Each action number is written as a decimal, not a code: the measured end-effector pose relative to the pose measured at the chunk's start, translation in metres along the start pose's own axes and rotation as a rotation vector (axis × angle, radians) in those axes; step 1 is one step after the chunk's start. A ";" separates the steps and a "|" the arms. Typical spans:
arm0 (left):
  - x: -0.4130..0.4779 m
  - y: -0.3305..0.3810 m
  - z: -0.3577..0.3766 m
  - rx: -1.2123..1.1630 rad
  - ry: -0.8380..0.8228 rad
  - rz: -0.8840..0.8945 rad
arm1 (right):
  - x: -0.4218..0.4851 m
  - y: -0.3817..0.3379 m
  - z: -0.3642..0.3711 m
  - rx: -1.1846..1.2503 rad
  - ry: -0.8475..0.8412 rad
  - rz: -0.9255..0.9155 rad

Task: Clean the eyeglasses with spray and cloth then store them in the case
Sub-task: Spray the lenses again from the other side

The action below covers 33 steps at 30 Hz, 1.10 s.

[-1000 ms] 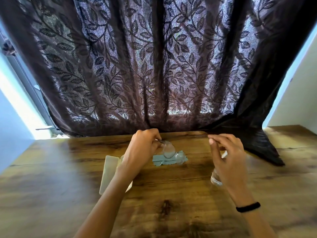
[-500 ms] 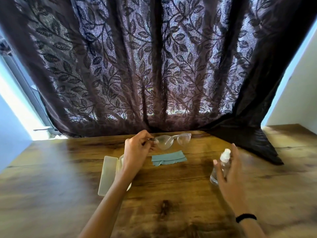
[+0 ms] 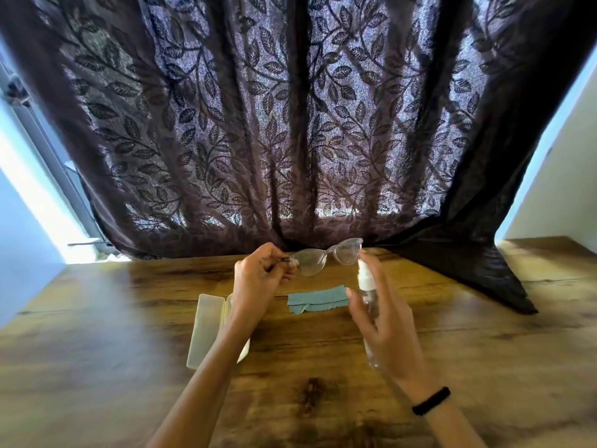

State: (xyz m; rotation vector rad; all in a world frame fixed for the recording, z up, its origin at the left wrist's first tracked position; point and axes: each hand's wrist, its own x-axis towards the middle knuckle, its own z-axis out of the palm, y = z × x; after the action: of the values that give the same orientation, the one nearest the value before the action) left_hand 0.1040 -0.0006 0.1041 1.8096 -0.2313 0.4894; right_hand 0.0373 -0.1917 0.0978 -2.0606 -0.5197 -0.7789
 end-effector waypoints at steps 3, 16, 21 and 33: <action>0.000 0.003 -0.001 -0.022 -0.001 0.008 | 0.012 -0.018 0.005 -0.016 0.007 -0.041; -0.001 0.007 -0.005 -0.039 0.010 0.029 | 0.021 -0.017 -0.002 -0.061 0.120 -0.052; -0.002 0.004 -0.007 -0.037 0.017 0.012 | 0.026 0.005 -0.020 -0.171 0.188 -0.033; -0.002 0.004 -0.006 -0.053 0.020 0.002 | 0.002 0.052 -0.030 0.088 0.382 0.186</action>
State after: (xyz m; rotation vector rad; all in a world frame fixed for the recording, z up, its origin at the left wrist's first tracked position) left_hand 0.0995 0.0040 0.1081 1.7520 -0.2309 0.4982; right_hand 0.0600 -0.2449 0.0826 -1.7897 -0.1443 -0.9879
